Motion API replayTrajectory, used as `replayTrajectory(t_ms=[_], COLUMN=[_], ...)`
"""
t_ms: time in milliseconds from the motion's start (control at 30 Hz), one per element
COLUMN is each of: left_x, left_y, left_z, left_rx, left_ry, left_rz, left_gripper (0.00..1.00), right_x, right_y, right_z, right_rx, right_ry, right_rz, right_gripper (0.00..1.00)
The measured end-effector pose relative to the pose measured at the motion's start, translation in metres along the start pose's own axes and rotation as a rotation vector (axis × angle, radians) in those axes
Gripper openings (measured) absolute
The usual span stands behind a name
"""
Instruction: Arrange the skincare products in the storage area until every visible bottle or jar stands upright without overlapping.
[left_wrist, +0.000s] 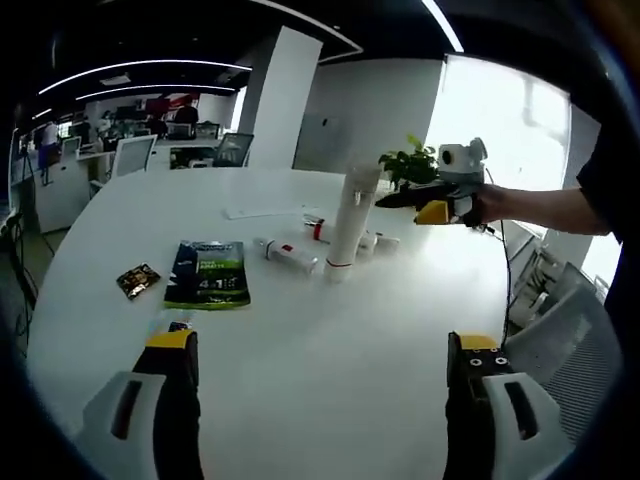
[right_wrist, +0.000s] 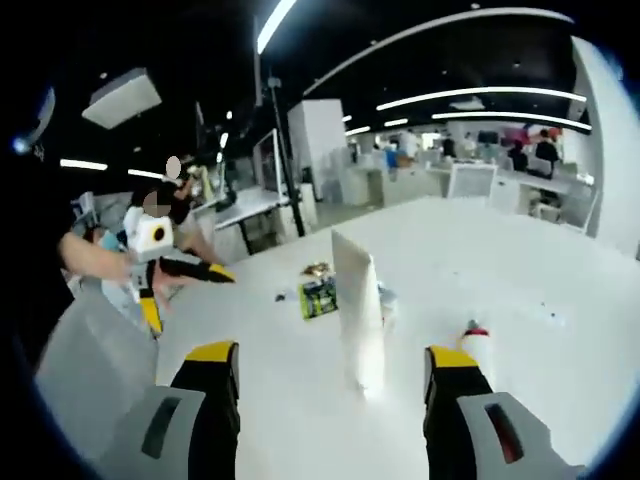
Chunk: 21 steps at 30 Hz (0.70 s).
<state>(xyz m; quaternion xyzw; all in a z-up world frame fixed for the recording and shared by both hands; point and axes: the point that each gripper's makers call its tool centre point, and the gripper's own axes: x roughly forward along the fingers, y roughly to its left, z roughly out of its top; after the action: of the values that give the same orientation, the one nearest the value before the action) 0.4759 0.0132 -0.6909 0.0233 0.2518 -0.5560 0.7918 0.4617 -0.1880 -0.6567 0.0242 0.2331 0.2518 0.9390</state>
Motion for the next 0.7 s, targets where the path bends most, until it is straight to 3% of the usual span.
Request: replayTrajectory(t_ms=[400,700], left_x=[-0.017,-0.028], left_y=[-0.003,-0.011], left_z=[-0.006,-0.017], left_rx=[-0.035,-0.041], left_ry=[0.031,0.066], left_rz=[0.025,0.024], left_gripper=[0.96,0.97], right_x=[-0.035,-0.051], right_y=[0.024,0.047], right_z=[-0.011,-0.026], right_rx=[0.105,0.158], right_ry=[-0.039,-0.008], right_rz=[-0.129,-0.177], right_gripper=[0.87,0.94])
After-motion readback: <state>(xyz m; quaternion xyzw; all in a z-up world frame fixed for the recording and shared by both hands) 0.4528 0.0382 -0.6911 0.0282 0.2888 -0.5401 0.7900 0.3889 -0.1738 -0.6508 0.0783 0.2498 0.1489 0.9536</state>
